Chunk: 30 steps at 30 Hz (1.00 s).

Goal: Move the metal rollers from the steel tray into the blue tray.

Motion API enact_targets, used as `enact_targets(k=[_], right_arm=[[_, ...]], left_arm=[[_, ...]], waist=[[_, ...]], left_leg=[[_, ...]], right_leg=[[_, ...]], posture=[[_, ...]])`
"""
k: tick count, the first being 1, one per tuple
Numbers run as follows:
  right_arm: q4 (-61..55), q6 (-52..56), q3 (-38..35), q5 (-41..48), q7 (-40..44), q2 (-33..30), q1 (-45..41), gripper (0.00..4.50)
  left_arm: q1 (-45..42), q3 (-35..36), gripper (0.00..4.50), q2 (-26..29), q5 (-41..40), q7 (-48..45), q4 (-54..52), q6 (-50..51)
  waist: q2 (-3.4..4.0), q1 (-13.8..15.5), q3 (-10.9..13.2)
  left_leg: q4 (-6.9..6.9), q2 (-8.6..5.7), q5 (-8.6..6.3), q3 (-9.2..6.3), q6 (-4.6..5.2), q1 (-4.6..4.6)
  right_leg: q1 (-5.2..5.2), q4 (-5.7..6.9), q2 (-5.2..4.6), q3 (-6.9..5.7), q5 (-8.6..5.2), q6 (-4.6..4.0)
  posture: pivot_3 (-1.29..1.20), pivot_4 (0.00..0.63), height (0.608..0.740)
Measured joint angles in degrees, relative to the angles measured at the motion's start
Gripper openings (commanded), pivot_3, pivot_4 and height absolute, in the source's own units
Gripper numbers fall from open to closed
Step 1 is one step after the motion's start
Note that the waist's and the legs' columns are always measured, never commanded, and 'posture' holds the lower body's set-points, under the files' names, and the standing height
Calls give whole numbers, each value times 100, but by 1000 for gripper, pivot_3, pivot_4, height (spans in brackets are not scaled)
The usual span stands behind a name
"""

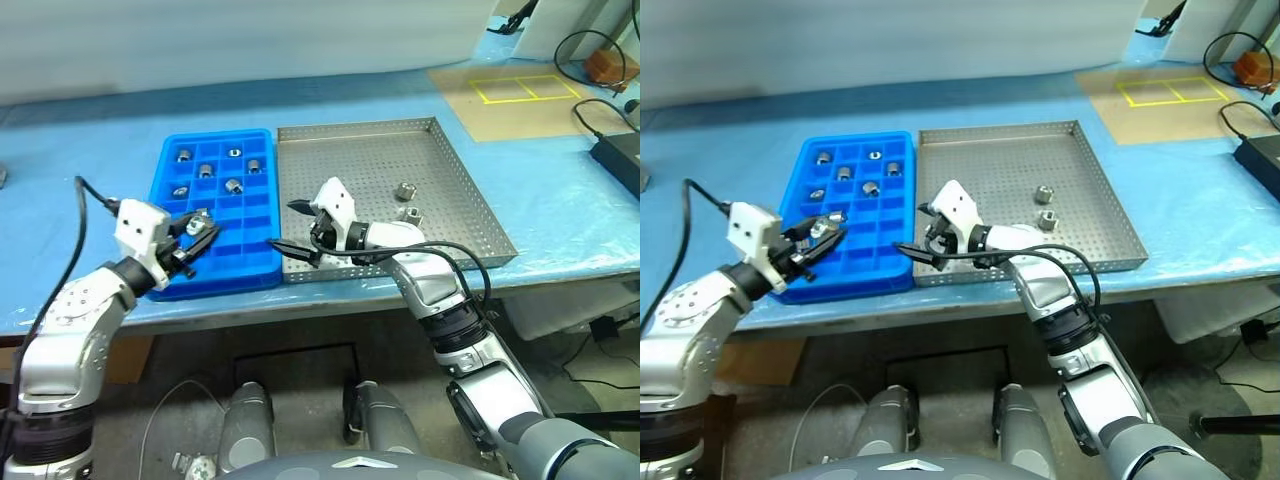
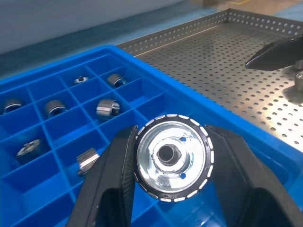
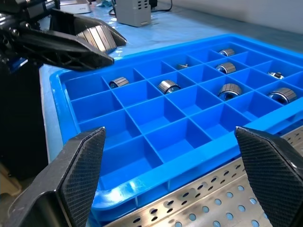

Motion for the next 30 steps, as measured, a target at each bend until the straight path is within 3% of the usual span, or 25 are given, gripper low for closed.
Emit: enact_targets(k=[11,19,26,30], right_arm=[[90,-43,15,-26,88,92,-7,4500],[87,18,14,-31,17,61,9,4500],[63,51,10,-39,-62,6,63,4500],[-29,99,-4,-44,-194,-45,105,4500]], left_arm=[[599,-67,1875,267,455,31,237,-148],[458,-322,1875,277,875,106,870,-580],[218,-468,4163,196,877,138,906,-551],[-110,-748,4163,71,690,-15,872,-414]], waist=[[0,7,0],[-2,1,-2],[-3,-5,-2],[-3,-6,-2]], left_leg=[[-38,2,12,2,-19,11],[-42,1,13,6,-21,34],[-49,1,14,12,-23,38],[-48,1,15,13,-23,36]], right_leg=[[-9,-2,21,0,-14,-39],[4,0,21,6,-19,-30],[5,-1,21,12,-12,-43],[3,-1,21,13,-2,-60]], posture=[[9,150,740],[-17,150,740],[-64,150,740],[-114,150,740]])
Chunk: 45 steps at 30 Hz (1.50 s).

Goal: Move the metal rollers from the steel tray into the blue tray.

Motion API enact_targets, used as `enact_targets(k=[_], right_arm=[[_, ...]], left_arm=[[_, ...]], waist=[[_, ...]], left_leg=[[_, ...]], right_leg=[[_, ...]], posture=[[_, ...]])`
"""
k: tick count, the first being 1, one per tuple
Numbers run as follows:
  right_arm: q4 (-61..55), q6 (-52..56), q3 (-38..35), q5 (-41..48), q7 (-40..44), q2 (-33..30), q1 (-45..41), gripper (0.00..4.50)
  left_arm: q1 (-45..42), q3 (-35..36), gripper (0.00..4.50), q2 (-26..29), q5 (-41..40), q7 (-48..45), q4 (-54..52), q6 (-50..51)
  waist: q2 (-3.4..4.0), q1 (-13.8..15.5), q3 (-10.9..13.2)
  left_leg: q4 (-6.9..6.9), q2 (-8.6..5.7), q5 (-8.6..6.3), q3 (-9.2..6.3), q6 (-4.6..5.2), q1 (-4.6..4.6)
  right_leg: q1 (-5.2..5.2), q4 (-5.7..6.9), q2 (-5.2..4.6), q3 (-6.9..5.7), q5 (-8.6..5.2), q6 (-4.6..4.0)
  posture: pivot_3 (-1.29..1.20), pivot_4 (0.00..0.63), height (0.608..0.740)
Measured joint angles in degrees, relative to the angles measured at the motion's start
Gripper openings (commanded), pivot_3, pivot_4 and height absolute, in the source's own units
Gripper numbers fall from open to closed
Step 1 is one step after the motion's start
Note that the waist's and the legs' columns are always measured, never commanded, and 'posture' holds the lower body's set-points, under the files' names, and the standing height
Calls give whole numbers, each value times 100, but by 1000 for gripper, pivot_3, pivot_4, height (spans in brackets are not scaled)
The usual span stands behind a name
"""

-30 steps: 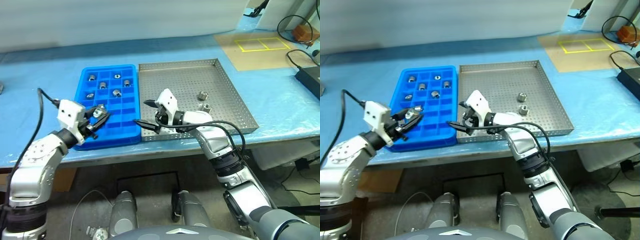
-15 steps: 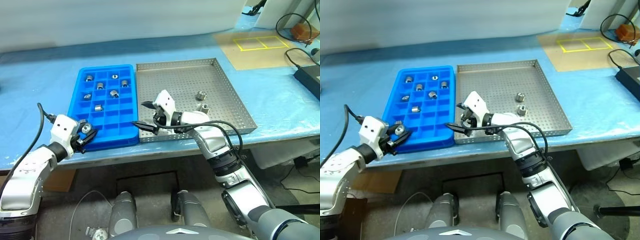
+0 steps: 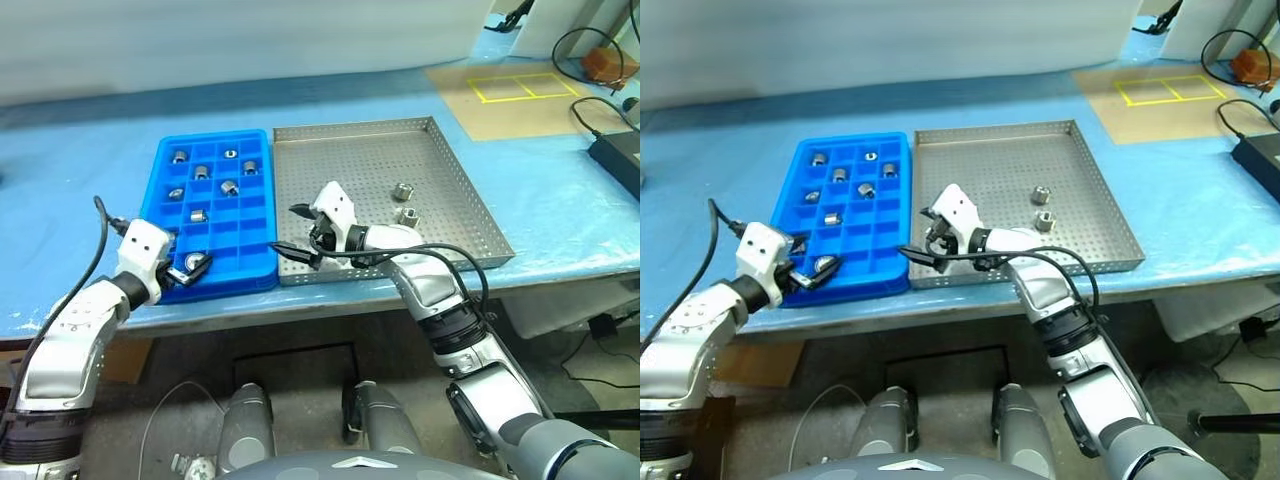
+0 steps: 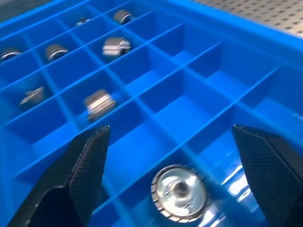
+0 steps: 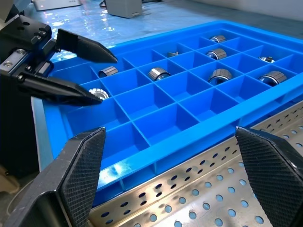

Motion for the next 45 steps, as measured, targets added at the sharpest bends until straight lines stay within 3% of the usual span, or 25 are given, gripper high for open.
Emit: enact_targets(k=[11,15,23,41,43,45], right_arm=[[-501,439,-614,-57,-824,-408,270,4500],[-657,1138,-799,-102,-1223,-555,555,4500],[-512,1535,-1131,-71,-1434,-766,785,4500],[-187,1583,-782,-198,-1005,-1280,620,4500],[327,1705,-493,-246,-632,-1382,44,4500],[1716,2177,-70,-336,4,-1443,-1297,4500]], left_arm=[[-1276,-751,4163,-322,-264,-599,288,-8],[-1554,-1099,4163,-410,-159,-806,665,-243],[-1959,-1367,4163,-687,-35,-851,1006,-466],[-2014,-1408,4163,-777,-68,-458,228,251],[-2022,-1361,4163,-758,-60,-446,249,241],[-2086,-1371,4163,-818,-59,-413,239,216]], waist=[[-3,-168,-2],[-4,-230,-3],[-3,-345,-8],[-9,-303,-49],[-7,-326,-56],[15,-408,-40]], left_leg=[[6,-1,4,4,-5,-1],[7,-3,4,6,-4,-1],[17,-1,3,8,-2,0],[23,-1,-3,6,8,5],[29,-3,-6,6,11,15],[60,-4,-5,7,12,-9]], right_leg=[[-1,5,7,3,2,-3],[-1,3,7,6,3,-4],[2,4,7,6,2,-3],[26,-5,6,1,2,-3],[35,-4,5,2,1,-3],[8,14,3,5,5,-5]], posture=[[-266,150,740],[-319,150,740],[-319,150,740],[-263,150,740],[-260,150,740],[-262,150,740]])
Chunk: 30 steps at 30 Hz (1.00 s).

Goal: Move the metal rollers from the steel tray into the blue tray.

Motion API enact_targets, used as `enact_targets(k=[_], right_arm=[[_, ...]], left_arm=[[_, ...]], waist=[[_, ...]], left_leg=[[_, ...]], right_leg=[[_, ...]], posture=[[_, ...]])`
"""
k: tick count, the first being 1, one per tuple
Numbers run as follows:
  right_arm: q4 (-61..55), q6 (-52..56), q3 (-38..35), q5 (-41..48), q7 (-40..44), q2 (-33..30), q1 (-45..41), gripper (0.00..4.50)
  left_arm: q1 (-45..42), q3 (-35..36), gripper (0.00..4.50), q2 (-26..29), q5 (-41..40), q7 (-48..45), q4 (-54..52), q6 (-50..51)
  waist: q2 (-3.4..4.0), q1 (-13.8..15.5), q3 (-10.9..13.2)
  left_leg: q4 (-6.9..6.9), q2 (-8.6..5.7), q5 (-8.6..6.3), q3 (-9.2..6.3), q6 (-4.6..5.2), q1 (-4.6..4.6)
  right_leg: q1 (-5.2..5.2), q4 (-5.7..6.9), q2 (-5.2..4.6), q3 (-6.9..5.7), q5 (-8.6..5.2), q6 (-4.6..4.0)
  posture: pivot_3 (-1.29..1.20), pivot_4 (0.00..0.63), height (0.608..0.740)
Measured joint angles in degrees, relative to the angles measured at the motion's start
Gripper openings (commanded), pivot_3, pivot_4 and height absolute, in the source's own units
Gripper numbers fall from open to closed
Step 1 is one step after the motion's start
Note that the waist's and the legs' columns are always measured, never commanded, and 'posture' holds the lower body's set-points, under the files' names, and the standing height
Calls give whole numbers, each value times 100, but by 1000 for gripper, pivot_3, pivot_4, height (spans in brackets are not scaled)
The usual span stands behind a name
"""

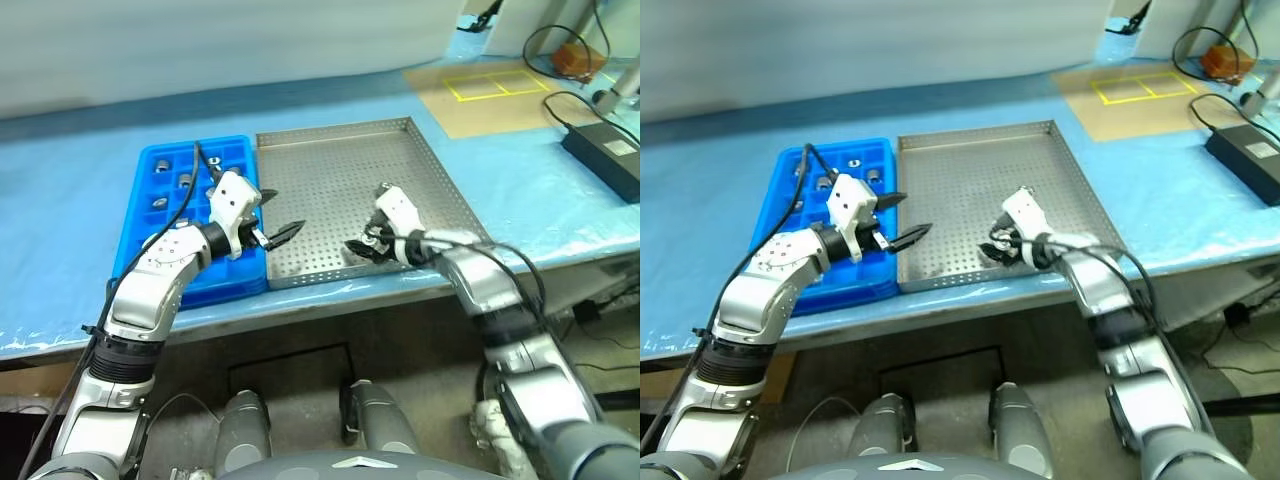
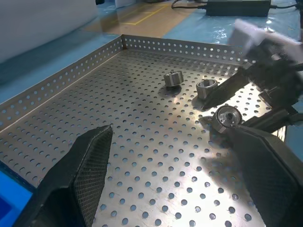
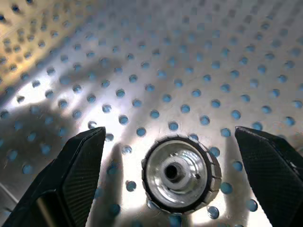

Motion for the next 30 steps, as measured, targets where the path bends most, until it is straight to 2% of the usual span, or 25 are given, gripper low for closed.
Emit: enact_targets(k=[3,4,6,12,23,25,30], right_arm=[[864,-76,131,-114,664,-180,-1159,4500],[1123,-193,180,-189,866,-224,-1411,4308],[1626,-452,351,-353,1212,-217,-1662,3855],[2583,-1115,596,-694,1884,-23,-1795,1819],[2455,-1516,699,-1009,2962,-165,-1955,1819],[2449,-1687,734,-1128,2985,-203,-1938,2192],[2420,-1956,756,-1324,3044,-214,-1840,3823]], left_arm=[[-6,-16,4163,-67,3,33,-3,-2],[-8,-16,4194,-83,6,59,-2,-5],[-11,-16,4206,-113,23,99,11,-15],[-7,-14,4206,-198,72,238,-1,-52],[133,-12,4206,-198,101,329,-8,-131],[168,-12,4206,-198,111,310,39,-241],[245,-11,4206,-197,130,204,372,-560]], waist=[[9,1,4],[9,9,3],[8,27,4],[11,90,5],[9,102,6],[9,98,6],[9,94,6]], left_leg=[[3,12,2,-7,-3,-10],[0,13,2,-8,-3,-11],[-2,12,2,-8,-1,-17],[1,12,9,-3,27,-55],[30,17,3,-4,0,-30],[30,18,4,-4,-1,-29],[29,18,4,-4,0,-35]], right_leg=[[-13,20,4,-11,4,-8],[-13,23,4,-14,0,-14],[-15,21,3,-15,-4,-20],[-51,23,1,-15,-3,-25],[-48,86,0,-15,-13,-35],[-48,86,0,-15,-13,-36],[-51,81,1,-15,-13,-36]], posture=[[-264,150,740],[-261,150,740],[-247,150,740],[-225,150,740],[-219,150,740],[-218,150,740],[-217,150,740]])
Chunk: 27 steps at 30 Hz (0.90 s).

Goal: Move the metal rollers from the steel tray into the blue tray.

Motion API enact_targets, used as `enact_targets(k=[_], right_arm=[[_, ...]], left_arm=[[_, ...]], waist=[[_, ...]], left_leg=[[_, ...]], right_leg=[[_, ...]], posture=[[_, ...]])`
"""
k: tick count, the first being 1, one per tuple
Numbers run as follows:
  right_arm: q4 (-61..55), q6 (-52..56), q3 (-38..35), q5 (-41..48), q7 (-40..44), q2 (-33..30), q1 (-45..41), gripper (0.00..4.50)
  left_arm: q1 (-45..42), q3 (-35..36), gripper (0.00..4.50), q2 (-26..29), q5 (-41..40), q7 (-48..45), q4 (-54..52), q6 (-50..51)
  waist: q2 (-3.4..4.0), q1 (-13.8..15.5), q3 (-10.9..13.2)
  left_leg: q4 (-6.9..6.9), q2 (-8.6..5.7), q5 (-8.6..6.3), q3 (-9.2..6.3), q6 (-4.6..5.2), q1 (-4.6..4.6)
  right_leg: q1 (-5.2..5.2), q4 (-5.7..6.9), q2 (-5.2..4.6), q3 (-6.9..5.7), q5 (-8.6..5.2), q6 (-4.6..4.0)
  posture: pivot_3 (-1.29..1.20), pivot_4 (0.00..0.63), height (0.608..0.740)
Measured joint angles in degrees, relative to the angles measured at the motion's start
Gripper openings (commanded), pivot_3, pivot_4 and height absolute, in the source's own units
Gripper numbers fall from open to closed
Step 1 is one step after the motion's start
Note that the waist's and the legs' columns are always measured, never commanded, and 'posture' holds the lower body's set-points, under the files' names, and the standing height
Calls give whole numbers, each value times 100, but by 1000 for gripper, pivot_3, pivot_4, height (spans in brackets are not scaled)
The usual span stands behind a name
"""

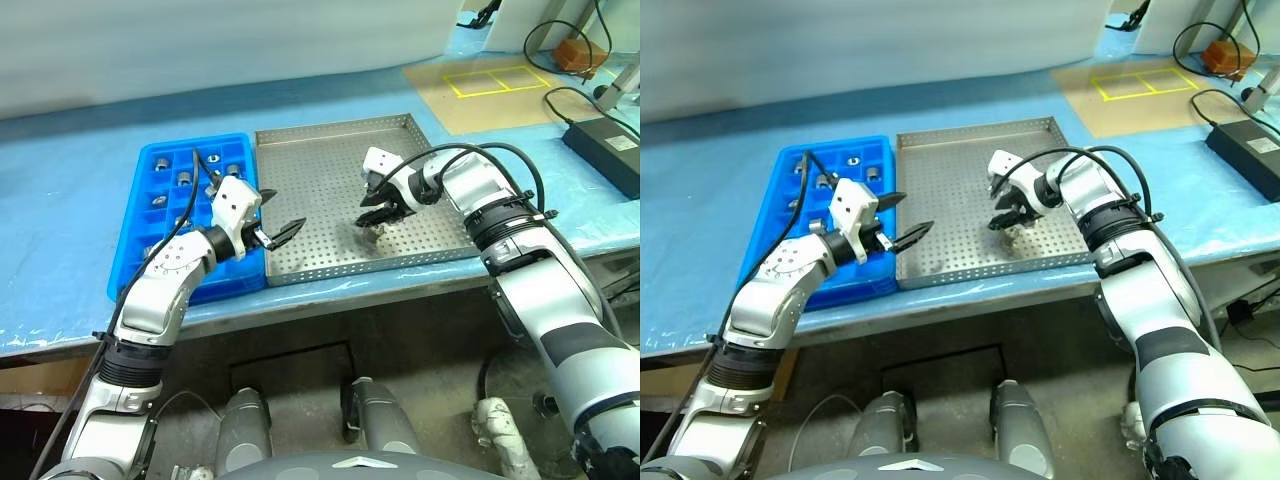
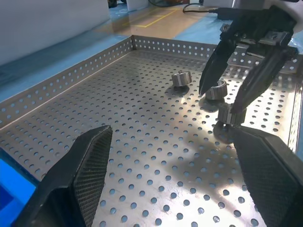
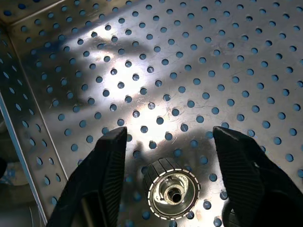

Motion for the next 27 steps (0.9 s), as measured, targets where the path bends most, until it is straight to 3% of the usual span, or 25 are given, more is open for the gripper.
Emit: enact_targets(k=[2,17,25,27], right_arm=[[63,-48,0,-83,-12,0,0,4462],[577,-175,0,-452,-59,49,295,4462],[793,-354,-295,-445,-477,326,340,1775],[818,-365,-351,-428,-472,382,340,1604]], left_arm=[[7,0,4206,0,19,-27,109,-83],[14,-2,4206,-91,94,44,55,-111],[10,8,4206,-45,83,137,-286,210],[30,12,4206,-18,83,149,-355,255]], waist=[[0,7,0],[0,4,0],[-1,-21,-1],[-1,-17,-1]], left_leg=[[0,0,0,0,1,-1],[0,1,0,0,1,1],[-1,3,0,1,-1,23],[-1,2,0,1,-1,21]], right_leg=[[0,-1,0,0,0,0],[1,1,0,0,0,-1],[11,7,1,1,0,0],[11,6,1,1,0,0]], posture=[[-217,150,740],[-206,150,740],[-205,150,740],[-205,150,740]])
